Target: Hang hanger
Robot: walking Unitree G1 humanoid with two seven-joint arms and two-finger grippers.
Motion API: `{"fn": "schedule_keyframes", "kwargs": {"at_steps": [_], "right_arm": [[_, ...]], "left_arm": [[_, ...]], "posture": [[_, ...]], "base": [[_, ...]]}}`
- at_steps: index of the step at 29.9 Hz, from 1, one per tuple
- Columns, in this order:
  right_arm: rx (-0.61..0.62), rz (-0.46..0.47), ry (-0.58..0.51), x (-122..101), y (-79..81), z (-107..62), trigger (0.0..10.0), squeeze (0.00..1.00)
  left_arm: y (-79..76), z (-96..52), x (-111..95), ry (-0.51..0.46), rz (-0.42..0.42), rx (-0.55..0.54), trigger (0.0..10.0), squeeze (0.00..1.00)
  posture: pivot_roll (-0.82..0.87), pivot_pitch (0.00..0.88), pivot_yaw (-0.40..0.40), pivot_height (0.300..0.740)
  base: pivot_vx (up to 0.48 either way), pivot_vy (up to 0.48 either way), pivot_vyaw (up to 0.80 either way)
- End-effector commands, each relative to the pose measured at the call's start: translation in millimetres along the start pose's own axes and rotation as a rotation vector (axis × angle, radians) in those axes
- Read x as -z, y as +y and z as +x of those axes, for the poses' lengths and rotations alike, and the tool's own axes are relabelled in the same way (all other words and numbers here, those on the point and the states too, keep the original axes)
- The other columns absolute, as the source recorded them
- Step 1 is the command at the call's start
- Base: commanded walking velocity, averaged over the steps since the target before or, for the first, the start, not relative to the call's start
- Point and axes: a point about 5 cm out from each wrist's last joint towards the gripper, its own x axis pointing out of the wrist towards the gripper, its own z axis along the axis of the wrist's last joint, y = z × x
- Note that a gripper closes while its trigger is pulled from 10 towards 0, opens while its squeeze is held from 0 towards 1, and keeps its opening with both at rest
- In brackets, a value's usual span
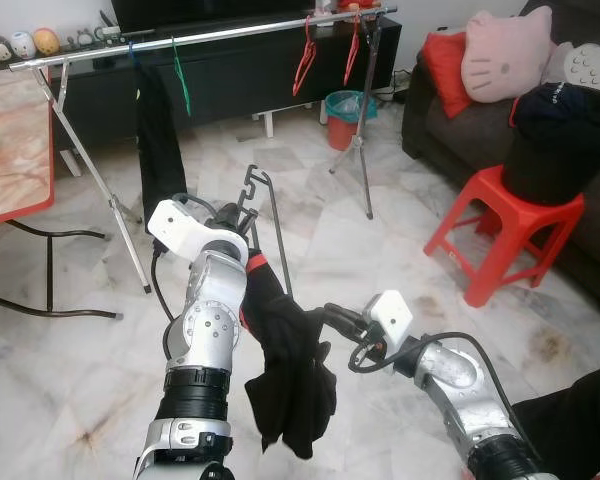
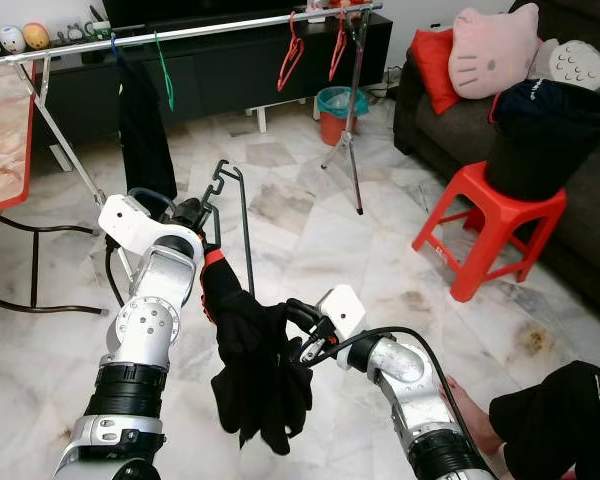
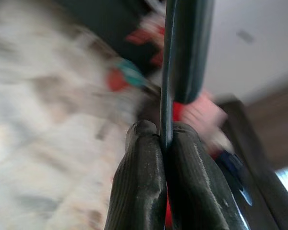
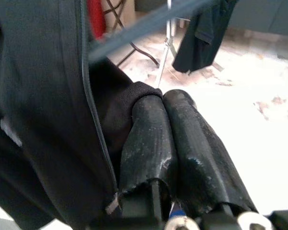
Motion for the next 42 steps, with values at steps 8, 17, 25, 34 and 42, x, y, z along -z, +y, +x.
{"fn": "schedule_keyframes", "kwargs": {"at_steps": [8,17,25,34,42], "right_arm": [[-0.032,-0.006,-0.012,-3,-2.0,-0.6,0.0,0.00],[-0.036,-0.034,0.009,0,0.0,-0.7,0.0,0.00],[-0.005,-0.046,0.033,2,-5.8,-4.5,10.0,0.00],[-0.004,-0.065,0.165,22,-4.0,-13.0,10.0,0.52],[0.001,-0.074,0.211,33,1.0,-15.5,10.0,1.00]], "left_arm": [[-83.0,-38.9,30,0.213,0.487,0.851,10.0,0.00],[-67.5,-43.3,45,0.246,0.760,0.904,10.0,0.00],[-64.9,-48.1,48,0.256,0.776,0.927,10.0,0.00],[-56.4,-46.4,50,0.254,0.820,0.905,10.0,0.00],[-52.4,-43.3,50,0.243,0.826,0.868,10.0,0.00]], "posture": [[-0.04,0.028,-0.001,0.740],[-0.04,0.024,-0.001,0.740],[-0.05,0.016,-0.003,0.740],[-0.05,0.009,-0.004,0.740],[-0.05,0.017,-0.002,0.740]], "base": [[0.000,0.000,0.00],[0.000,0.000,0.00],[0.000,0.000,0.00],[0.000,0.000,0.00],[0.000,0.000,0.00]]}}
